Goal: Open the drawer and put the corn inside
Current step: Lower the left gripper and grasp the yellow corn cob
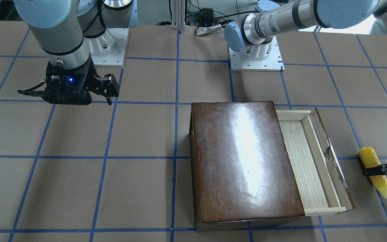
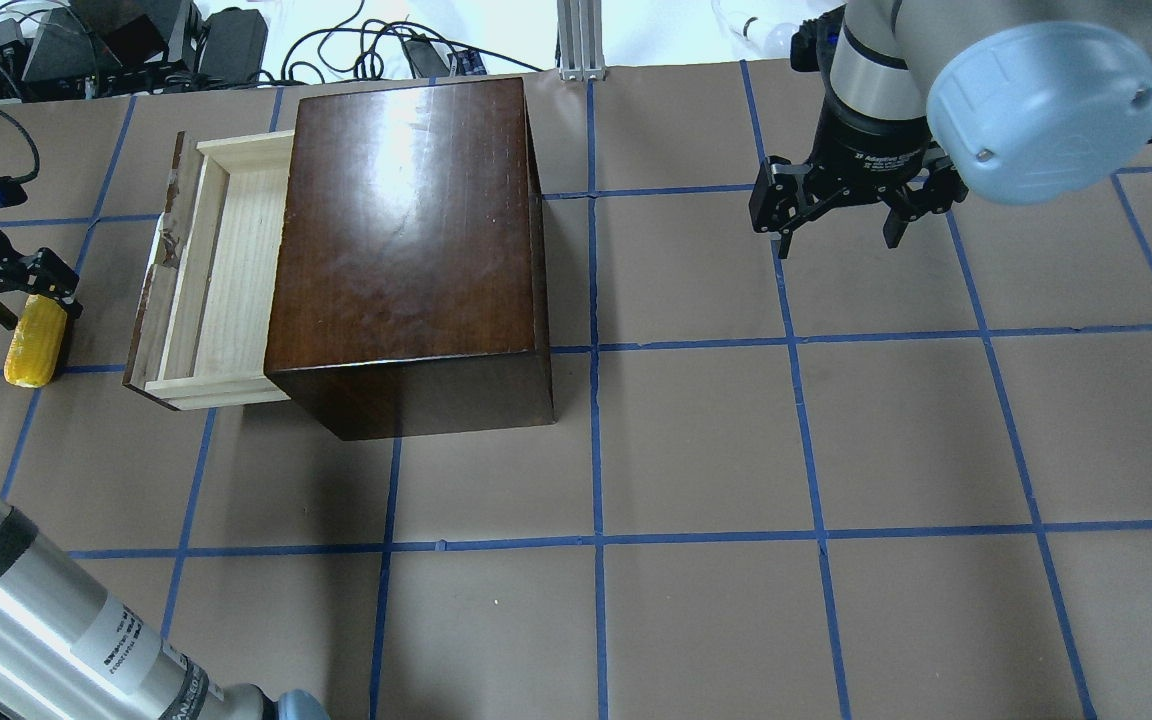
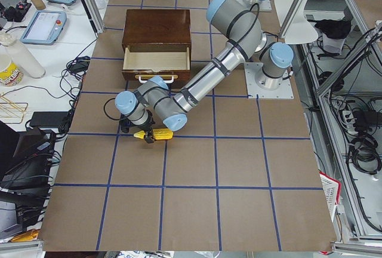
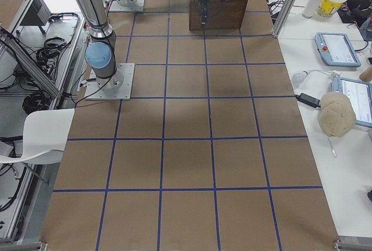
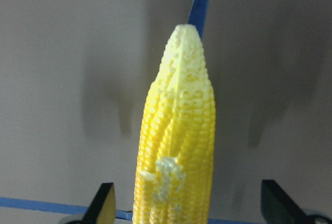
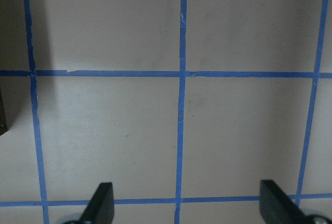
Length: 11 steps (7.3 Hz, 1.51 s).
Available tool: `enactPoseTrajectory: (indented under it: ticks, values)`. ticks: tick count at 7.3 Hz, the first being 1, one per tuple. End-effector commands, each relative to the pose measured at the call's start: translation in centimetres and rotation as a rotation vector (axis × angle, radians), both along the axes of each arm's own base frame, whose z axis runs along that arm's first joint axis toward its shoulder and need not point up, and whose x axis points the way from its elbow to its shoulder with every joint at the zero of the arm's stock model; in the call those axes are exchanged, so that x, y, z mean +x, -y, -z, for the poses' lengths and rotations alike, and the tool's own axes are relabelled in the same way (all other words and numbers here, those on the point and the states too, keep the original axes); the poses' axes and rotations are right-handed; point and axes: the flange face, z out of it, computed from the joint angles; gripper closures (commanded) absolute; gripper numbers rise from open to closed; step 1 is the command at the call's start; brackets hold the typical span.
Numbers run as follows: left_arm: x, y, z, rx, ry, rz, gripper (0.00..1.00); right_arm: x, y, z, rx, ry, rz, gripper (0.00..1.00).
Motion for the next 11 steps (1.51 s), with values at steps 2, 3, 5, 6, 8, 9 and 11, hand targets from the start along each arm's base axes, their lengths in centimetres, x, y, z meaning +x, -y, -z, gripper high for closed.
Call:
enactPoseTrajectory:
  ticks: [2,3,5,6,8,9,11]
  values:
    - [0.0,0.1,-0.1,-0.003,0.001,0.009,1.0,0.0,0.0,0.0,0.0,0.0,0.0,0.0]
    - [0.1,0.1,-0.4,-0.008,0.0,0.027,1.0,0.0,0.0,0.1,0.002,0.0,0.0,0.0]
    - [0.0,0.2,-3.7,-0.042,0.015,0.027,1.0,0.0,0.0,0.0,0.0,0.0,0.0,0.0]
    - [-0.9,0.4,-5.5,-0.06,0.029,0.041,1.0,0.0,0.0,0.1,0.002,0.0,0.0,0.0]
    - [-3.9,1.1,-10.0,-0.1,0.01,0.069,1.0,0.0,0.0,0.0,0.001,0.001,0.0,0.0]
    - [-5.0,1.1,-12.4,-0.109,-0.016,0.075,1.0,0.0,0.0,0.1,0.002,0.001,0.0,0.0]
    - [-8.9,1.6,-17.5,-0.13,-0.037,0.115,1.0,0.0,0.0,0.1,0.002,0.001,0.0,0.0]
